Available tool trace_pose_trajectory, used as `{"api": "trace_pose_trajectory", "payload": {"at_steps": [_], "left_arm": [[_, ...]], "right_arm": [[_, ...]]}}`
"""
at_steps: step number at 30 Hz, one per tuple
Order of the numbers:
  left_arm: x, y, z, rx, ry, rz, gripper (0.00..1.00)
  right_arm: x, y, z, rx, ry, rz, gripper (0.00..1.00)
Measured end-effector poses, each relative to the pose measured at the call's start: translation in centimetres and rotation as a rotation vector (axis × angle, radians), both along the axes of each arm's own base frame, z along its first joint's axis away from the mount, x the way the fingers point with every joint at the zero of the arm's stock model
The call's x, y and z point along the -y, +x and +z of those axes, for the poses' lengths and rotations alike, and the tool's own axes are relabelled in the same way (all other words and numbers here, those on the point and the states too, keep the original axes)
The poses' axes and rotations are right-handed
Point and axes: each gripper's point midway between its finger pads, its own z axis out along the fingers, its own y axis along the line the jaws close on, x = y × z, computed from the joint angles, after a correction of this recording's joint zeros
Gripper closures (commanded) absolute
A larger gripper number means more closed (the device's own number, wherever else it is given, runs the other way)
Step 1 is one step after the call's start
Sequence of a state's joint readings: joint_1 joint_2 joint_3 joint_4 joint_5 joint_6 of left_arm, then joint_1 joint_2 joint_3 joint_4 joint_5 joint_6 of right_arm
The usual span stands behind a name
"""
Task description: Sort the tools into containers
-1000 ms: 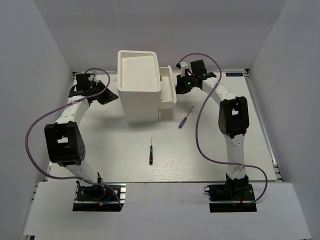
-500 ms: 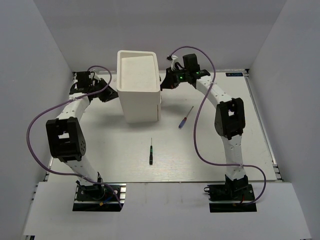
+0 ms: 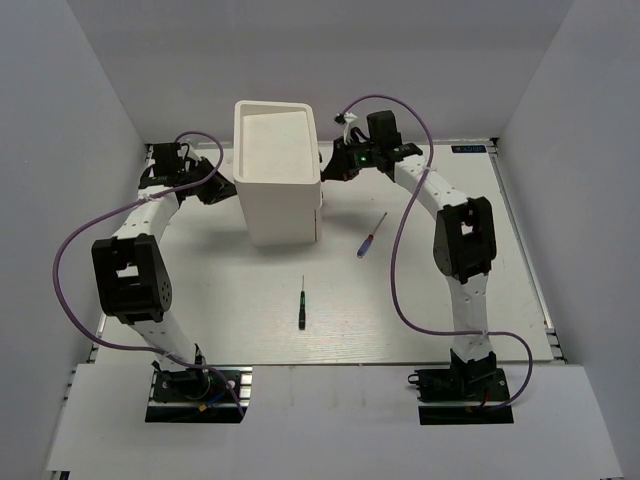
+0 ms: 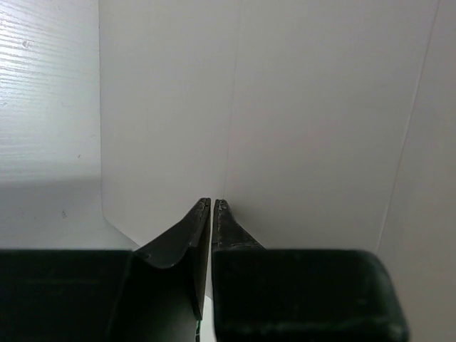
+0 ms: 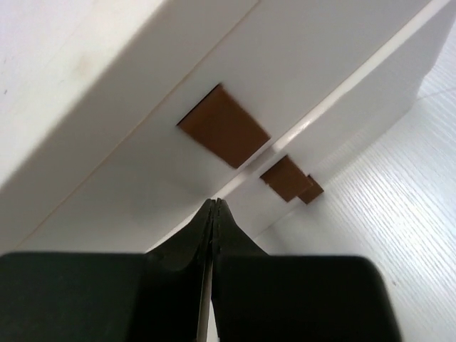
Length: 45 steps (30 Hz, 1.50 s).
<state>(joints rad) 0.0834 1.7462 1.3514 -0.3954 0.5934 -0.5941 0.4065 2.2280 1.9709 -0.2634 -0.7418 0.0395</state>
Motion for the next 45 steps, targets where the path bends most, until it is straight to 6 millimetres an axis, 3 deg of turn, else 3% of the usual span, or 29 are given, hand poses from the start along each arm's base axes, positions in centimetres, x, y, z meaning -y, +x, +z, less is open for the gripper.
{"api": "trace_pose_trajectory", "payload": {"at_steps": [7,12,19,23,27,28,29,30,31,32,33,36,41,45], "left_arm": [[0.0,0.0,-0.1,-0.003,0.000,0.001,0.82],[0.0,-0.2,-0.1,-0.012,0.001,-0.001,0.82],[0.0,0.0,0.4,-0.004,0.005,-0.002,0.81],[0.0,0.0,0.4,-0.005,0.005,-0.003,0.80],[-0.1,0.0,0.4,-0.004,0.008,-0.003,0.70],[-0.2,0.0,0.3,-0.005,0.011,0.001,0.56],[-0.5,0.0,0.2,-0.006,0.023,0.006,0.51],[-0.8,0.0,0.0,-0.016,0.029,0.018,0.46],[-1.1,0.0,-0.1,-0.027,0.034,0.034,0.39],[-1.4,-0.1,-0.3,-0.034,0.041,0.044,0.37],[-1.7,-0.1,-0.5,-0.045,0.046,0.060,0.36],[-2.6,-0.1,-0.9,-0.068,0.064,0.105,0.32],[-3.7,-0.4,-1.0,-0.084,0.071,0.150,0.32],[-4.0,-0.5,-0.7,-0.084,0.069,0.162,0.32]], "right_arm": [[0.6,-0.2,0.4,0.085,-0.082,-0.038,1.00],[0.4,-0.4,-0.5,0.059,-0.086,-0.031,1.00],[0.0,-0.2,-3.4,0.006,-0.108,-0.027,1.00],[-0.4,-0.8,-3.6,-0.044,-0.078,-0.006,1.00],[-0.3,-0.7,-3.6,-0.053,-0.074,-0.011,1.00],[-0.2,-0.6,-3.6,-0.045,-0.081,-0.017,1.00],[-0.1,-0.3,-3.8,-0.030,-0.097,-0.030,1.00],[0.0,0.1,-4.0,-0.013,-0.117,-0.048,0.96],[0.4,0.6,-4.3,0.007,-0.144,-0.075,0.81],[0.7,0.8,-4.5,0.024,-0.165,-0.093,0.64],[1.1,1.0,-4.8,0.039,-0.184,-0.108,0.35],[2.6,1.3,-5.3,0.096,-0.224,-0.104,0.10],[6.2,1.3,-7.9,0.219,-0.229,0.018,0.10],[7.8,1.6,-9.8,0.272,-0.137,0.135,0.10]]}}
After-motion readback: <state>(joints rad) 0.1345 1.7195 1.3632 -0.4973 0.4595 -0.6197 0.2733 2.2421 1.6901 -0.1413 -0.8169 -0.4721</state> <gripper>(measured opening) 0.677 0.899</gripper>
